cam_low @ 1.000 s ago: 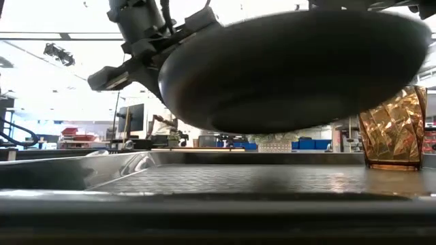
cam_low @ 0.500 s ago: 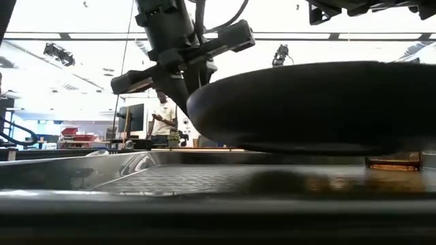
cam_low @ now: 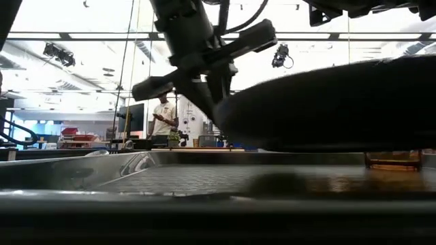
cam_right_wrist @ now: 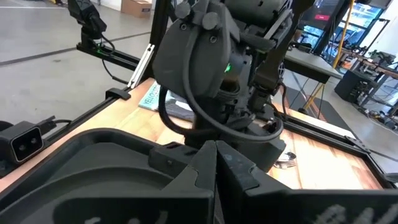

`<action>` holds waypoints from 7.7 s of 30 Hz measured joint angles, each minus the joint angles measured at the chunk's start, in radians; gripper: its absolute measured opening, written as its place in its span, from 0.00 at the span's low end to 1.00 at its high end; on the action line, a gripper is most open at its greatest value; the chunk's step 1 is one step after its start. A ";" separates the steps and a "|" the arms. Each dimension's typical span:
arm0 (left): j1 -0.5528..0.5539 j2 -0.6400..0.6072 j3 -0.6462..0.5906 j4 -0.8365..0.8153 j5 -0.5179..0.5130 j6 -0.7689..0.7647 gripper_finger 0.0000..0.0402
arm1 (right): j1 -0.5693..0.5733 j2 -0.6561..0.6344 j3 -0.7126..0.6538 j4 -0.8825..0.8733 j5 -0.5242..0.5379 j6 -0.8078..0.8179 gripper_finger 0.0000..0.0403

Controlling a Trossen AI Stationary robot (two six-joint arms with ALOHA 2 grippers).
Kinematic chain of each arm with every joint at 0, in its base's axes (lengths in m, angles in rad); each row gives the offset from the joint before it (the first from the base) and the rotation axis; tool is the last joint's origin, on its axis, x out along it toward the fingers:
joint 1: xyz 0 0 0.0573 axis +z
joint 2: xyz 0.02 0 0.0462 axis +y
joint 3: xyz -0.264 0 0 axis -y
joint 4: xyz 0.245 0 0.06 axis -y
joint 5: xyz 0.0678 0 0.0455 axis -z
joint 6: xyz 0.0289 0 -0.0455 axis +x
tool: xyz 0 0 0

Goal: Pick and place plate/cup/fork/spoon on tray
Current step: Put the black plate on the black serving tray to the bottom left of the brown cup, then put the orange fork on the black serving tray to the left of the black plate

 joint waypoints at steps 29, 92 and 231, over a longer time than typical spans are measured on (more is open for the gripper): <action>0.007 0.029 0.000 -0.003 0.046 0.023 0.25 | 0.000 0.000 0.000 -0.017 -0.001 0.001 0.03; 0.134 -0.449 -0.479 -0.421 0.049 -0.087 0.06 | 0.022 0.000 -0.151 0.128 -0.124 -0.017 0.03; -0.032 -0.046 0.116 -0.215 0.030 -0.214 0.04 | 0.049 0.000 -0.151 0.133 -0.189 0.009 0.03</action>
